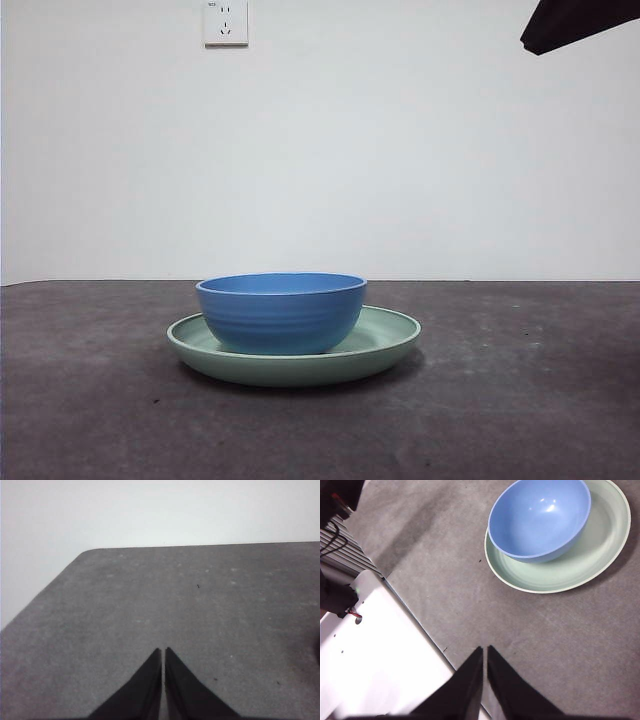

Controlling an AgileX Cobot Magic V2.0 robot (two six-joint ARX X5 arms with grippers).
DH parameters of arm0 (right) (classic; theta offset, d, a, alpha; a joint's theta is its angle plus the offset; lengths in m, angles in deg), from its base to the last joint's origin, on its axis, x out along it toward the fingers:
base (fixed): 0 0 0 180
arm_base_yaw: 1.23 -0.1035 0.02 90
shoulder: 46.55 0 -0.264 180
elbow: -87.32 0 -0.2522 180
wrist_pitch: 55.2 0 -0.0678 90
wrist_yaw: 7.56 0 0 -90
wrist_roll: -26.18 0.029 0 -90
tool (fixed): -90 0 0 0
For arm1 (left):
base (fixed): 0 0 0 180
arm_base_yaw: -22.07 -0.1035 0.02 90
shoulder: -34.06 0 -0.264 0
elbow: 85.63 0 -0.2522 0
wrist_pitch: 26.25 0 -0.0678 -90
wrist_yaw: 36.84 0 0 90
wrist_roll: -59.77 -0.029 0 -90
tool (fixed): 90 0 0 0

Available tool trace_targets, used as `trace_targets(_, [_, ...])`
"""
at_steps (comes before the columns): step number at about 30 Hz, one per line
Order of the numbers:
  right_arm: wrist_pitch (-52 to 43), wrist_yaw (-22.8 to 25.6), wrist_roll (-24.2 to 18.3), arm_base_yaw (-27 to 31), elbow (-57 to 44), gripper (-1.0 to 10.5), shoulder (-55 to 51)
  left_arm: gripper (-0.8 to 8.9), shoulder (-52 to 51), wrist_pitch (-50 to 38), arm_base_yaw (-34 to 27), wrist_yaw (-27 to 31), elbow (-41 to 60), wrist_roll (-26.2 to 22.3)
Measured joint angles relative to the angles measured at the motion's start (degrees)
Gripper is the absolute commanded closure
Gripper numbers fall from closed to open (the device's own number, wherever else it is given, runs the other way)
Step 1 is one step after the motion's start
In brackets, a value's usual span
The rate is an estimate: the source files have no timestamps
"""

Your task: Pick up the blue bowl, put it on the green plate, put it on desk

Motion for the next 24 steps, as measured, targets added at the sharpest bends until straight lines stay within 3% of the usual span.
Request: trace_targets(24, [-0.6,0.0,0.0,0.0,0.0,9.4,0.0,8.04,-0.8,-0.8,0.0,0.0,3.4,4.5])
